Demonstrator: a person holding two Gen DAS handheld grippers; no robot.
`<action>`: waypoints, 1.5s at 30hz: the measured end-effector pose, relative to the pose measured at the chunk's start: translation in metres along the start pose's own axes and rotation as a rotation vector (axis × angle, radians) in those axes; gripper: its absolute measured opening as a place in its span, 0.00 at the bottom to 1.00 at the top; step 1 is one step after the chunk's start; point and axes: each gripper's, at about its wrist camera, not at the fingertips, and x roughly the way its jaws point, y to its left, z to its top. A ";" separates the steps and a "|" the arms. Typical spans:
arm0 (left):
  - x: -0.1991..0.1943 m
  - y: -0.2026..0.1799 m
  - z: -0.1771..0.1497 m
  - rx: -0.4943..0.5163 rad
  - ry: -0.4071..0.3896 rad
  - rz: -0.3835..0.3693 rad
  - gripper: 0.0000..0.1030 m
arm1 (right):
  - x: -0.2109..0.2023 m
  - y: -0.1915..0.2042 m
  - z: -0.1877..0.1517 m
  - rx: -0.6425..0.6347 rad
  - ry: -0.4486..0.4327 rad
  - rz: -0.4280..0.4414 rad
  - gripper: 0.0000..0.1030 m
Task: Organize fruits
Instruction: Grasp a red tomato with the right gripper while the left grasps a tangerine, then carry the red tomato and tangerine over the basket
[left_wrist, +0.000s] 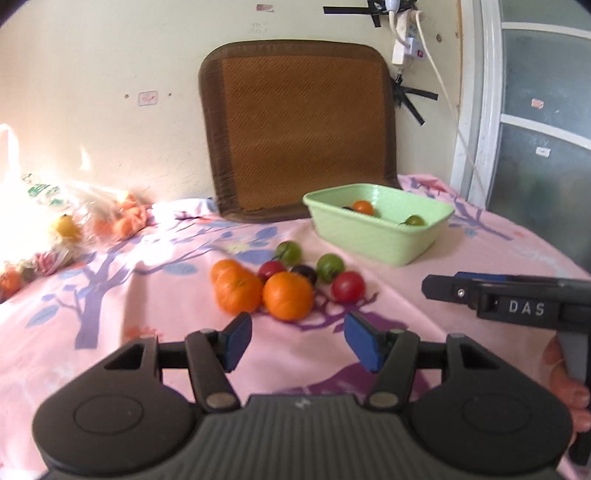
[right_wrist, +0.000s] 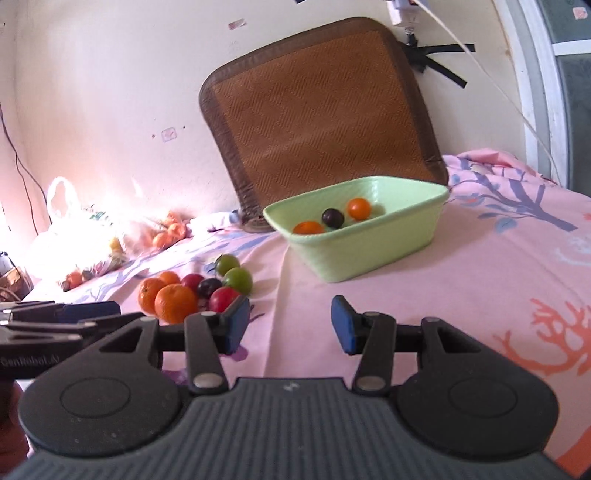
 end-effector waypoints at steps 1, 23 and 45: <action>0.000 0.002 -0.003 -0.003 0.003 0.003 0.55 | 0.002 0.003 -0.002 -0.012 0.010 -0.003 0.50; 0.031 0.020 0.013 0.002 0.055 -0.067 0.53 | 0.040 0.035 0.020 -0.179 0.065 0.074 0.48; 0.048 0.008 0.017 -0.006 0.112 -0.155 0.38 | 0.072 0.018 0.023 0.017 0.266 0.223 0.30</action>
